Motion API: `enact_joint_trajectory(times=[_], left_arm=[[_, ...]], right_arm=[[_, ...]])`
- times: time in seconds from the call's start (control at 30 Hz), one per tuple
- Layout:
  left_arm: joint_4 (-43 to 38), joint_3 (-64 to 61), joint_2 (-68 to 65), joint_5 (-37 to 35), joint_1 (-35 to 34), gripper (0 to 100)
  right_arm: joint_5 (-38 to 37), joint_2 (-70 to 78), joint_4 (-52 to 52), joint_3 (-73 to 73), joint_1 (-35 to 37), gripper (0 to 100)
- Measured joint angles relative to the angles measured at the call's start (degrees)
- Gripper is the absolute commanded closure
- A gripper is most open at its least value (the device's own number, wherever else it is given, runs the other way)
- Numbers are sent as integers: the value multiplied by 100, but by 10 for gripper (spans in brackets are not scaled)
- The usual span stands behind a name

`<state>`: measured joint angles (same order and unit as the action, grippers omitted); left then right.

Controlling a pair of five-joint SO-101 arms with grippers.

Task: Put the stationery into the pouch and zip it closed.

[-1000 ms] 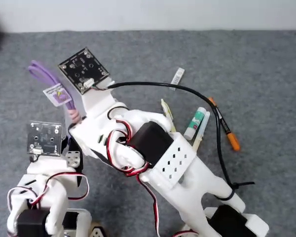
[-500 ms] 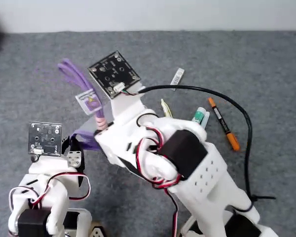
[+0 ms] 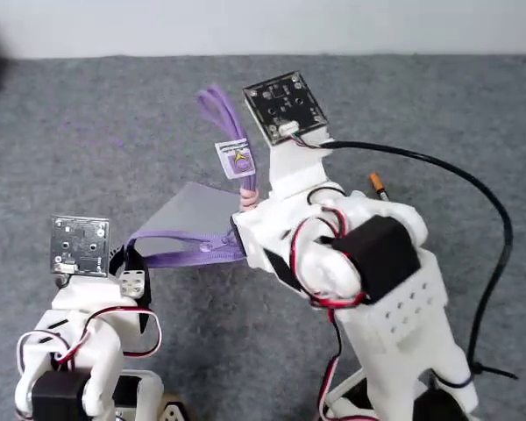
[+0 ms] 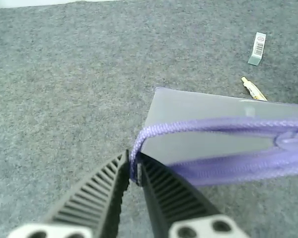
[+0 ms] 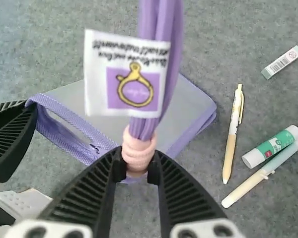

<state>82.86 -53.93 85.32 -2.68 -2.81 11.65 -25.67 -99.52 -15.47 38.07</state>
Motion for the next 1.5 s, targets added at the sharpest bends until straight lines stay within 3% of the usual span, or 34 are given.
enact_joint_trajectory(times=[0.13,0.47,0.77,1.0,1.5], left_arm=[[-70,0,0,26,0,829],[-176,-396,0,26,-18,820],[-958,-1064,0,492,-9,987],[-1125,-1073,-18,721,0,989],[44,-158,-9,730,-440,990]], right_arm=[[0,-26,0,0,88,991],[-9,-26,-9,0,88,991],[-9,-26,-9,0,97,991],[-9,-26,-9,0,97,991],[0,-18,633,0,-1284,987]])
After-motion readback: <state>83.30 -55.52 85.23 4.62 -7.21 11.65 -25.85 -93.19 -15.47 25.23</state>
